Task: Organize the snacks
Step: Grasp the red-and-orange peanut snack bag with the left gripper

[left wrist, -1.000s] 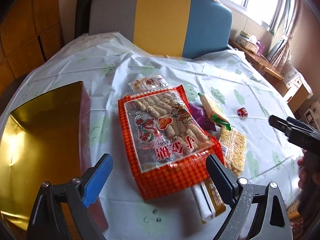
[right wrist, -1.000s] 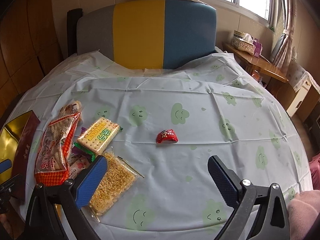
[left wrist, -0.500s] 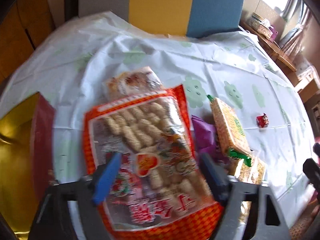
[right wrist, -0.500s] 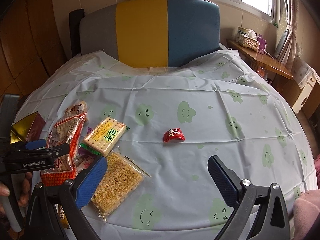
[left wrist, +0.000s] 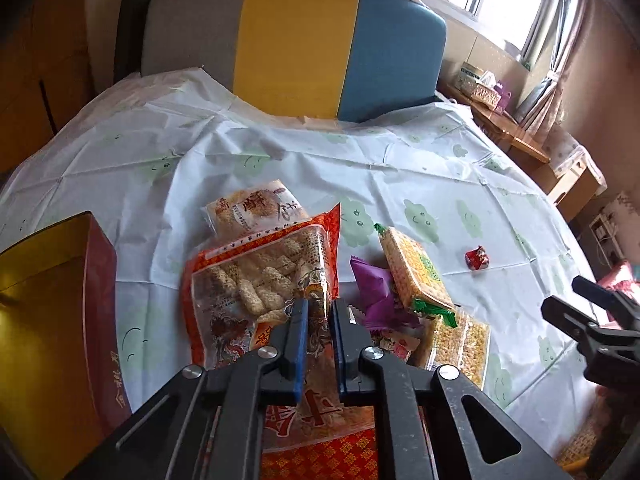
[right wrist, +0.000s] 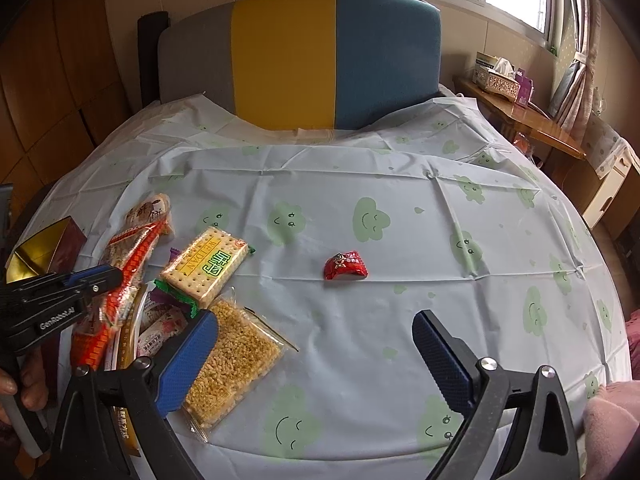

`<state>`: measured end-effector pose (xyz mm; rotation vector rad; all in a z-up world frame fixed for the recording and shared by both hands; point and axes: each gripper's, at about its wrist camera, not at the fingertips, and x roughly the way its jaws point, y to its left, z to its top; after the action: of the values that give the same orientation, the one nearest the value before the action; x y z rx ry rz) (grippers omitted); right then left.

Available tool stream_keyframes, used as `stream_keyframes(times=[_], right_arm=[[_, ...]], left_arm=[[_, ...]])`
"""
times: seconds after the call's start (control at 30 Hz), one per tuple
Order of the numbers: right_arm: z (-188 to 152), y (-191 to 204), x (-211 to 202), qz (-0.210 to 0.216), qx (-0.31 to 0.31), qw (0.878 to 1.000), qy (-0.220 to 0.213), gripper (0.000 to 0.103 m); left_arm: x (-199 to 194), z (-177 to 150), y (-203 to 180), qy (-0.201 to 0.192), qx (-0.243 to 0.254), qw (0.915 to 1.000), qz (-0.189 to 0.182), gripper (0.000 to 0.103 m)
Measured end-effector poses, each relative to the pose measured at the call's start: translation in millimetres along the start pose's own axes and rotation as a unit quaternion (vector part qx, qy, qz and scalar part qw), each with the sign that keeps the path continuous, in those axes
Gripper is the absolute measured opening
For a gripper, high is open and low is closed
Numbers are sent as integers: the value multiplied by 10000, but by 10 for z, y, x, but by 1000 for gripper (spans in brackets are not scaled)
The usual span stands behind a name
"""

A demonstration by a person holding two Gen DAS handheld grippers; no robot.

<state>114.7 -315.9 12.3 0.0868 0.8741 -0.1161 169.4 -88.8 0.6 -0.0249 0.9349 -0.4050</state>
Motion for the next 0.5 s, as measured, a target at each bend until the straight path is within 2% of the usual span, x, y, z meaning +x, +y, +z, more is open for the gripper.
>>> stream_keyframes(times=[0.07,0.13,0.27,0.37,0.5], right_arm=[[-2,-8,7,6,13,10000,15,97],[-7,-11,17,50,26,10000,55,94],[-30,-6,69,99,27,9997,210,92],[-55,6,114,46,6,9995,326,92],[-85,19,150,47,-8,9990,444,92]], left_arm=[[-147,31,64,-181,-11,9998,-2,9],[-270,62,128,-327,-26,9995,-4,2],[-549,98,235,-625,-47,9980,-43,1],[-559,40,266,-569,88,9983,43,1],[-407,-210,134,-243,377,9990,-2,1]])
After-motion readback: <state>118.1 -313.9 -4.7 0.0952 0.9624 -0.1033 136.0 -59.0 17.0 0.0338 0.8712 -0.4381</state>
